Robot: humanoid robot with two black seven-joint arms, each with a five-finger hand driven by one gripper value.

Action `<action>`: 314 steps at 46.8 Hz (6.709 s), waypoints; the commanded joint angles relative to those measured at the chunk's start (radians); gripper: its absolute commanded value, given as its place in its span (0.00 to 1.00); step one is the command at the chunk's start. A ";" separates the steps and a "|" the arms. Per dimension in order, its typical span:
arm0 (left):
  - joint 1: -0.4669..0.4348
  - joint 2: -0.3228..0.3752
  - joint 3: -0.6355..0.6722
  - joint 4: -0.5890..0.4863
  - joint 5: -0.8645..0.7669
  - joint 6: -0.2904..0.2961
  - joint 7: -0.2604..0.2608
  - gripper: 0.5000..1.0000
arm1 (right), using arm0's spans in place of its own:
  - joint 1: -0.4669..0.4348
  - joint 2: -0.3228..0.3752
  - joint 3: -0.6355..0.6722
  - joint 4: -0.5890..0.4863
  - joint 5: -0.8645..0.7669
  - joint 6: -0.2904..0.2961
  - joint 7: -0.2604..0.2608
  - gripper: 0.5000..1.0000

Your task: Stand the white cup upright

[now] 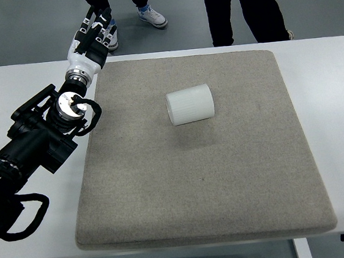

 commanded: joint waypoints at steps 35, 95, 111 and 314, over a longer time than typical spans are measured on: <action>-0.019 0.015 0.025 0.000 0.089 -0.007 0.014 0.99 | 0.000 0.000 0.000 0.000 0.000 0.000 0.000 0.86; -0.414 0.259 0.622 -0.656 0.666 0.161 0.432 0.98 | 0.000 0.000 0.000 0.000 0.000 0.000 0.000 0.86; -0.462 0.265 0.740 -0.749 0.667 0.243 0.517 0.98 | 0.000 0.000 0.000 0.000 0.000 0.000 0.000 0.86; 0.164 0.282 0.228 -0.485 0.864 0.272 -0.273 0.06 | 0.000 0.000 0.000 0.000 0.000 0.000 0.001 0.86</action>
